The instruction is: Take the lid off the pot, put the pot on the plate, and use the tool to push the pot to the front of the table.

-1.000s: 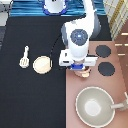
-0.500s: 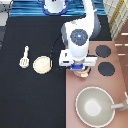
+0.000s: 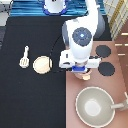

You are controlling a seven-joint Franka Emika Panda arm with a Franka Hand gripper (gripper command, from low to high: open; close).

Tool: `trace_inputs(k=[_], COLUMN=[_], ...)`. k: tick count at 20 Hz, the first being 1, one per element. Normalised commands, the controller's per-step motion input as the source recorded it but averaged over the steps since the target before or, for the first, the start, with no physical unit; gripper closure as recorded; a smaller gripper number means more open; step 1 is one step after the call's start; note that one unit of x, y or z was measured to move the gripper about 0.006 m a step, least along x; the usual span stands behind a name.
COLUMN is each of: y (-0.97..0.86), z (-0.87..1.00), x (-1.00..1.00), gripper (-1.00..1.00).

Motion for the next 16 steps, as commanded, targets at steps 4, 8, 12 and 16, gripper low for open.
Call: trace_inputs(k=[4, 8, 12, 16], y=[-0.49, -0.47, -0.51, -0.55], z=[0.46, 0.28, 0.23, 0.25], x=[-0.45, -0.58, -0.59, -0.58], gripper=[1.00, 1.00, 1.00, 1.00])
